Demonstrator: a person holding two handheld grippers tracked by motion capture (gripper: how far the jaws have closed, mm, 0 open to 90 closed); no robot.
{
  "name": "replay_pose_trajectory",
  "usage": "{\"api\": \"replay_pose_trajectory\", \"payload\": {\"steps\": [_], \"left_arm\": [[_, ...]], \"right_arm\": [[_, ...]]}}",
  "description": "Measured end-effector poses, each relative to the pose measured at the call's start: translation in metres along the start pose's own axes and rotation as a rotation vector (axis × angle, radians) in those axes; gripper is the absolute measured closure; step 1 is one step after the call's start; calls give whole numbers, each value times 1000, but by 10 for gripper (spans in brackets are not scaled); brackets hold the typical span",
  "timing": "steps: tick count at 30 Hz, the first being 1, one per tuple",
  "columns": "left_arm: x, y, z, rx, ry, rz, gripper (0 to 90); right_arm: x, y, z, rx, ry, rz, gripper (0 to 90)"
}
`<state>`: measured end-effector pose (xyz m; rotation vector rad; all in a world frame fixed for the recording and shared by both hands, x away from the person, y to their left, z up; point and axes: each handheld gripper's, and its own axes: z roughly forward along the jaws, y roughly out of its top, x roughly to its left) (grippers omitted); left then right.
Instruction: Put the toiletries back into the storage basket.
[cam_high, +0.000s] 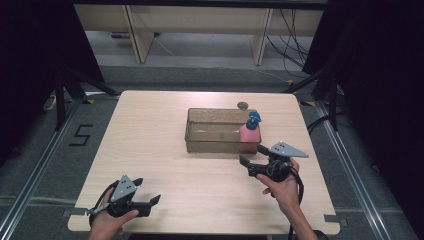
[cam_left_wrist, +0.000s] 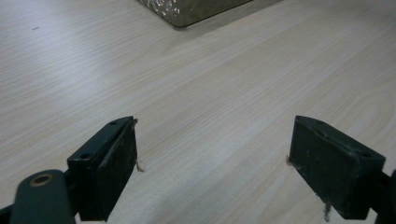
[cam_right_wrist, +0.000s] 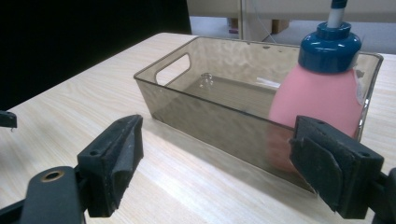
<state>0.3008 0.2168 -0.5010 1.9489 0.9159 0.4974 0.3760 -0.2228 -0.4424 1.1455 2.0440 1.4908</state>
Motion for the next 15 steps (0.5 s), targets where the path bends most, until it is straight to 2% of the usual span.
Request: {"api": "replay_pose_trajectory", "payload": {"steps": [1, 2, 4, 5, 6, 7, 8, 9, 10, 11, 15], "left_arm": [[1, 0, 0, 7, 5, 11, 149], [0, 0, 0, 1, 5, -4, 149], [0, 0, 0, 12, 6, 4, 149], [0, 0, 0, 9, 6, 2, 149], [0, 0, 0, 1, 5, -6, 148], [0, 0, 0, -1, 1, -1, 148], [0, 0, 0, -8, 0, -2, 149], [0, 0, 0, -4, 0, -1, 149], [0, 0, 0, -3, 0, -1, 148], [0, 0, 0, -2, 0, 0, 148], [-1, 0, 1, 0, 0, 2, 149]], "right_arm": [[1, 0, 0, 4, -2, 1, 182], [2, -1, 0, -7, 12, 5, 182], [2, -1, 0, -5, 5, -4, 182], [5, -2, -1, 10, 13, 31, 181], [3, -2, -1, 15, 8, 10, 181], [3, -3, -1, 0, 15, 12, 181], [5, -4, -1, 5, 18, 37, 181], [4, -5, -2, 11, 4, 1, 178], [4, -6, 0, 0, 13, 3, 179], [7, -7, -1, 7, 22, 37, 179], [8, -9, -1, 13, 19, 1, 178]]}}
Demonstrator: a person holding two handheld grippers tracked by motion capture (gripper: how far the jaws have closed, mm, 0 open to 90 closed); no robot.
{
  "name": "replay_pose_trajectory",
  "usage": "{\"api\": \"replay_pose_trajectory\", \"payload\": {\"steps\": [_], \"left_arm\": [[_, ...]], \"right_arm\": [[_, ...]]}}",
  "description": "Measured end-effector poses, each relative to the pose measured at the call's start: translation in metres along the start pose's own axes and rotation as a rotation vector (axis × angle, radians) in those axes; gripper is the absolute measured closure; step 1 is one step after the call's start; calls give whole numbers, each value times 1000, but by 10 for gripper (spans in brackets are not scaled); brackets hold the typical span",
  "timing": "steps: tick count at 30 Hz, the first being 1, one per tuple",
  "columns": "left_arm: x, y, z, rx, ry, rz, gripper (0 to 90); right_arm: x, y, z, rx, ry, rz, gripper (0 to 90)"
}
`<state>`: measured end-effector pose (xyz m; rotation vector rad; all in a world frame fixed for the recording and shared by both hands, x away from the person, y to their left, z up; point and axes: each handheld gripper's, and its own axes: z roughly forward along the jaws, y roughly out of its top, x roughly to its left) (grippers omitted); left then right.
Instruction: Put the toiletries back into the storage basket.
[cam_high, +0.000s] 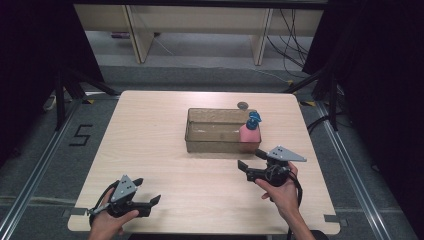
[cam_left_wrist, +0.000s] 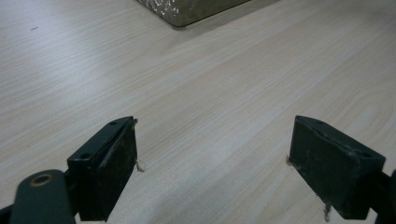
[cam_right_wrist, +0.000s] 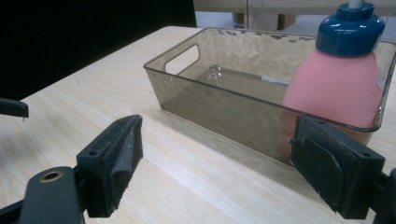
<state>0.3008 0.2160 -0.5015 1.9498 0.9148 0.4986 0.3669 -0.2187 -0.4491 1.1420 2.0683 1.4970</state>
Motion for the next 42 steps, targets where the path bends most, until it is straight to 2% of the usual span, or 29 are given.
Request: {"api": "replay_pose_trajectory", "payload": {"steps": [2, 3, 5, 6, 7, 12, 14, 15, 20, 21, 22, 23, 24, 25, 27, 28, 30, 31, 32, 34, 35, 39, 40, 41, 42], "left_arm": [[1, 0, 0, 4, 2, 9, 148], [0, 0, 0, 4, 5, 6, 148], [-1, 0, 0, -6, 4, 2, 148], [-1, 1, -1, 5, 12, 7, 148], [-1, 1, -1, 10, 11, 16, 148], [0, 1, -1, 9, 10, 12, 149], [0, 0, 0, 6, 3, 8, 149], [0, 0, 0, 5, 1, 4, 149], [1, 0, -1, 11, 4, 4, 148], [-1, 0, 0, -3, 2, -12, 148], [0, 1, -1, 8, 4, 3, 149], [0, 0, 0, -3, -3, -1, 148], [0, 0, 0, -2, -1, 0, 148], [0, 1, -1, 10, 5, 3, 148], [-1, 0, 0, -5, -4, -10, 149], [0, 0, 0, 4, -1, -1, 149], [-1, 0, 0, -6, -3, -9, 148], [-1, 0, 0, -4, 0, -9, 149], [-1, 0, 0, -2, 3, -9, 148], [-1, 0, 0, -3, 3, -11, 148], [-1, 0, 0, -3, 2, -9, 149], [-1, 0, 0, -3, 3, -8, 148], [-1, 0, 0, -3, 3, -8, 148], [0, 0, -1, 6, 5, 2, 149], [0, 0, -1, 5, 5, 2, 149]], "right_arm": [[2, -1, 0, 4, 9, 5, 178], [2, -2, 0, 2, -2, -8, 178], [4, -2, -1, 2, -1, 1, 178], [5, -3, -2, 8, 9, 18, 178], [4, -3, -3, 6, 9, 3, 178], [5, -6, -5, 9, 9, 5, 176], [4, -8, -5, 5, -3, -11, 173], [7, -8, -5, 13, 9, 17, 170], [7, -10, -6, 8, 6, -24, 168], [10, -11, -6, 13, 15, 13, 167], [8, -12, -6, 22, 15, -17, 164], [8, -13, -6, 15, 6, -35, 163], [11, -14, -6, 19, 12, 0, 161], [10, -14, -7, 29, 18, -18, 160], [12, -16, -8, 36, 14, -6, 159], [12, -16, -9, 37, 16, -23, 159], [12, -18, -10, 29, 14, -30, 158], [15, -19, -11, 32, 25, 2, 158], [13, -20, -11, 34, 27, -22, 158], [14, -22, -13, 40, 23, -30, 158], [14, -23, -12, 27, 14, -37, 158], [17, -26, -16, 41, 30, -24, 157], [19, -26, -17, 55, 34, -3, 157], [17, -27, -17, 44, 34, -27, 157], [18, -29, -18, 52, 37, -14, 157]]}}
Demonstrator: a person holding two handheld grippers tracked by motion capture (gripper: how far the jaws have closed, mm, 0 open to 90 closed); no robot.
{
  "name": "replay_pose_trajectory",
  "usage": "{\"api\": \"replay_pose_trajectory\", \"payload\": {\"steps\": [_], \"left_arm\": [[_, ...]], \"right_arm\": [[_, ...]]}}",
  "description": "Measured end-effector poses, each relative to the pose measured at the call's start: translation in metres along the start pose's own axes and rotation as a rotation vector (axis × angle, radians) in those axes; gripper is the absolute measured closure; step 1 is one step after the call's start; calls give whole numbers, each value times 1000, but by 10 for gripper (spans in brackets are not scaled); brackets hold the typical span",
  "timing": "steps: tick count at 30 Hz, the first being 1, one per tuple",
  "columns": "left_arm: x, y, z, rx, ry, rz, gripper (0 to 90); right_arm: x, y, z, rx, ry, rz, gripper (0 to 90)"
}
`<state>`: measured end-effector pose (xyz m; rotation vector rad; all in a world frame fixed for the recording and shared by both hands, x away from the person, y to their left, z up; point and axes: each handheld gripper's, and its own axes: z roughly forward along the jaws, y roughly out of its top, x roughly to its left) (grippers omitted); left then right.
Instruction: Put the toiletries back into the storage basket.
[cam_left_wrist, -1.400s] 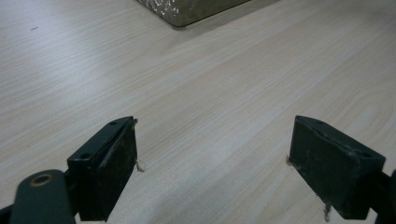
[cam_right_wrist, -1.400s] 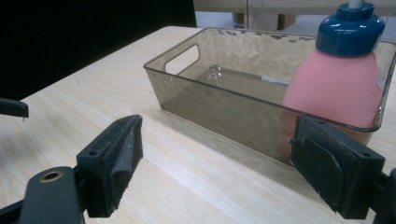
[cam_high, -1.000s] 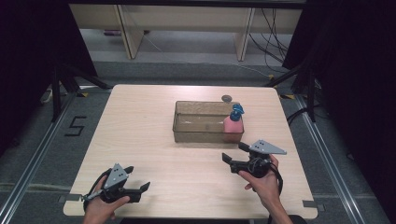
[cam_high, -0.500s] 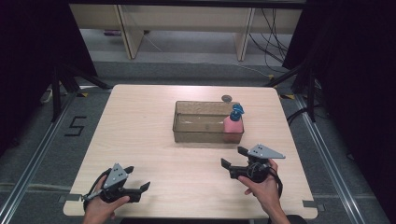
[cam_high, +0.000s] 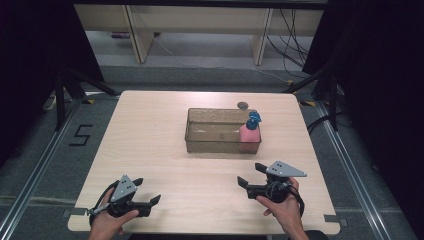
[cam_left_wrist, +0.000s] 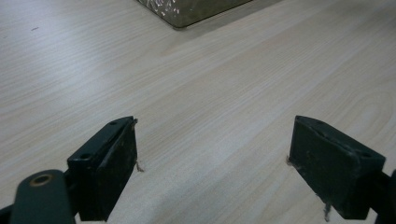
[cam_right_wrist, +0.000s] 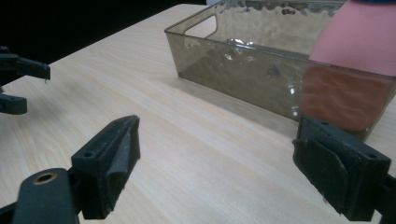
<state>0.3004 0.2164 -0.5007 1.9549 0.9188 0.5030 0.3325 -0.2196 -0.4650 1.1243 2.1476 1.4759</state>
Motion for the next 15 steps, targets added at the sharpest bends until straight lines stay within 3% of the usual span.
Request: {"api": "replay_pose_trajectory", "payload": {"steps": [1, 3, 5, 7, 8, 9, 12, 13, 14, 15], "left_arm": [[-1, 0, 1, -10, -3, -12, 149], [1, 0, 1, 1, -7, 9, 148], [0, -1, 1, 2, -4, 2, 148], [0, -1, 1, -2, -5, -4, 148], [0, 0, 1, 0, -5, -2, 149], [0, 0, 0, 2, 1, -2, 148], [0, 0, 0, -5, 0, -8, 148], [0, 0, 0, -7, -1, -9, 148], [0, 0, 0, -2, 0, -1, 149], [0, 0, 1, -13, -8, -5, 148]], "right_arm": [[-1, -1, 0, -1, 1, -12, 157], [0, -2, -1, -8, -10, -20, 156], [0, -4, -1, 1, -2, -22, 155], [0, -5, -2, 14, 7, -14, 156], [2, -6, -1, 10, 27, 13, 156], [4, -7, -3, 22, 16, 25, 156], [2, -8, -3, 12, 12, -4, 156], [4, -8, -4, 16, 16, 16, 156], [2, -9, -5, 9, 2, -10, 155], [3, -10, -5, 16, 8, 13, 155]]}}
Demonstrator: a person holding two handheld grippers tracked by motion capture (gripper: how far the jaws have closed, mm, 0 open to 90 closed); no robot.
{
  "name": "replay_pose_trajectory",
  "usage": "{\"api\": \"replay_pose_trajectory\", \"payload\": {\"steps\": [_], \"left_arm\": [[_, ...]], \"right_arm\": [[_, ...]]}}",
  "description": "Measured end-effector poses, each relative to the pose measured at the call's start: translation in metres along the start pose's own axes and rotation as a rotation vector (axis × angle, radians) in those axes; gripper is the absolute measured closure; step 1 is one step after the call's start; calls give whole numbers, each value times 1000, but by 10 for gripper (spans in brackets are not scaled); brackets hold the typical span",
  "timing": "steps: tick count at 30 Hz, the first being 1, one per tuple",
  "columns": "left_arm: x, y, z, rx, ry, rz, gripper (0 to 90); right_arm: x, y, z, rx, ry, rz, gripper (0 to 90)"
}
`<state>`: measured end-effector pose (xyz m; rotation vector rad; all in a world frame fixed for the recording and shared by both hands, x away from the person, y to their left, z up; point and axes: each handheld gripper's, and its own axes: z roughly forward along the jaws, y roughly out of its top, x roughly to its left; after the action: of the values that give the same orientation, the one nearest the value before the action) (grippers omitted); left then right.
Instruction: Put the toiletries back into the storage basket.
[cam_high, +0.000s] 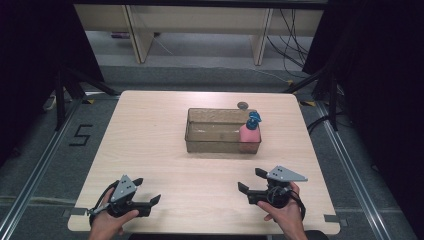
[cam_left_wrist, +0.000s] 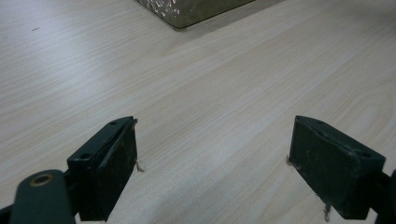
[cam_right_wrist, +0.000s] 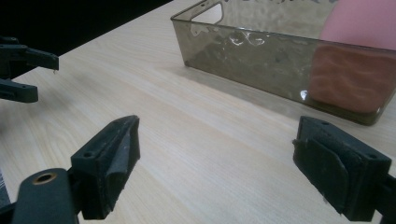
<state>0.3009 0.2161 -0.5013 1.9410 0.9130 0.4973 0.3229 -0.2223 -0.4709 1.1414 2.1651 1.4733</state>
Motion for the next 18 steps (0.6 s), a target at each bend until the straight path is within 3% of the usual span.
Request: {"api": "replay_pose_trajectory", "payload": {"steps": [3, 5, 6, 9, 10, 11, 14, 18], "left_arm": [[0, 0, -1, 7, 7, -1, 148], [0, 0, 0, 6, 7, -2, 149], [0, 0, 0, -4, 0, -3, 148], [-1, 0, 1, -11, -1, -7, 149], [-1, 0, 1, -11, -1, -7, 148], [-1, 0, 1, -10, -1, -7, 148], [-1, 0, 1, -9, -2, -7, 149], [-2, 0, 0, 2, 4, -4, 148]], "right_arm": [[1, -1, -1, 7, 5, 19, 155], [-2, -2, -1, -4, -9, -22, 155], [0, -3, -1, 5, 14, 10, 156], [0, -4, -4, 3, -9, -14, 155], [3, -6, -4, 12, 13, 27, 155], [0, -6, -4, 8, 8, -11, 156], [3, -7, -6, 21, 5, 25, 155], [1, -9, -9, 20, 4, -1, 156]]}}
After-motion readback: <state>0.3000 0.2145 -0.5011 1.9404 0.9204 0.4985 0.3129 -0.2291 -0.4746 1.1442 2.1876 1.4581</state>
